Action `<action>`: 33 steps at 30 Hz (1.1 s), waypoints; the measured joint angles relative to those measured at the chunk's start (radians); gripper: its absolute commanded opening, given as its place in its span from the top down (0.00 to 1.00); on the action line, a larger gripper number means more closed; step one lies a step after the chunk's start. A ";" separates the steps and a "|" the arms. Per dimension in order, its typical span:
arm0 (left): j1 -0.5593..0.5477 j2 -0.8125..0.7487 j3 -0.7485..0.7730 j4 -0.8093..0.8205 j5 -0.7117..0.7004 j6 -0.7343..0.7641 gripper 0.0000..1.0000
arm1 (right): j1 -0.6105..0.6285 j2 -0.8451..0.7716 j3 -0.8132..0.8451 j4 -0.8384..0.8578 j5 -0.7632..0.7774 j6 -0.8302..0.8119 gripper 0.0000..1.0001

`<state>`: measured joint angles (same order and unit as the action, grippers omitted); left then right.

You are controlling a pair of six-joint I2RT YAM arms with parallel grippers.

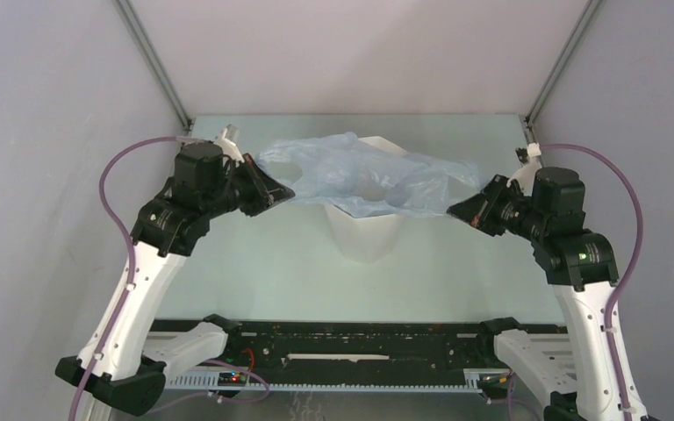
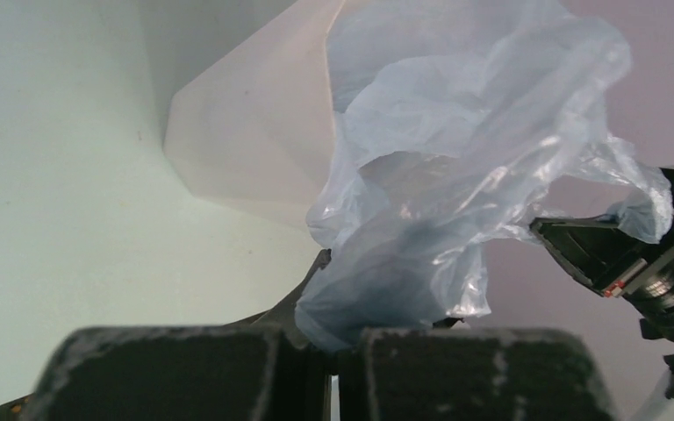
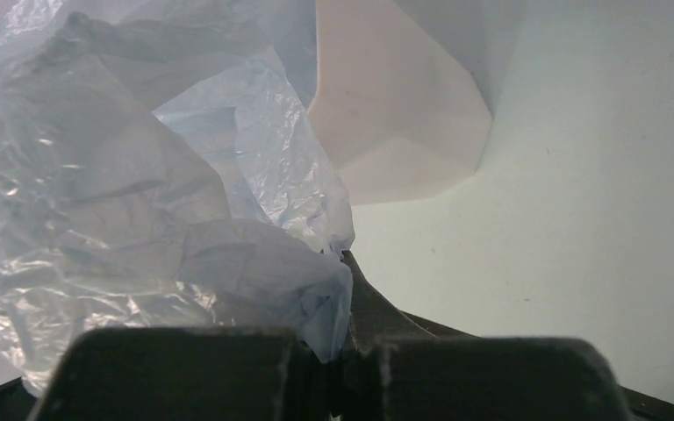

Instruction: Put the trash bags into the trash bin

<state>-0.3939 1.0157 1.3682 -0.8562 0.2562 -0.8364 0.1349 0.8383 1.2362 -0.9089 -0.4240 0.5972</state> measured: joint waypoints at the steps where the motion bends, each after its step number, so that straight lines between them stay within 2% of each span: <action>1: 0.001 -0.001 0.000 -0.008 -0.004 0.007 1.00 | -0.003 -0.005 0.000 -0.008 0.005 -0.007 1.00; 14: 0.004 -0.004 -0.008 -0.121 -0.045 0.104 1.00 | -0.005 -0.026 -0.002 -0.101 0.048 -0.056 1.00; 21: 0.005 -0.005 -0.150 -0.018 -0.043 0.104 1.00 | -0.005 -0.014 -0.115 -0.038 0.049 -0.071 0.98; 24: 0.005 0.042 -0.217 0.037 -0.044 0.106 1.00 | -0.005 0.034 -0.166 -0.001 0.058 -0.080 0.93; 25: 0.005 0.062 -0.230 0.053 -0.045 0.109 1.00 | -0.005 0.056 -0.174 0.011 0.057 -0.084 0.88; 27: 0.005 0.099 -0.234 0.078 -0.047 0.115 0.92 | -0.005 0.105 -0.183 0.040 0.049 -0.091 0.79; 31: 0.005 0.146 -0.223 0.109 -0.053 0.152 0.56 | -0.006 0.141 -0.183 0.069 0.029 -0.117 0.53; 33: 0.006 0.146 -0.211 0.107 -0.055 0.176 0.44 | -0.006 0.130 -0.177 0.068 0.024 -0.138 0.42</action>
<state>-0.3878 1.1622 1.1572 -0.7490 0.2008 -0.6605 0.1284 0.9684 1.0588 -0.8413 -0.4004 0.4595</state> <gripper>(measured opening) 0.408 0.430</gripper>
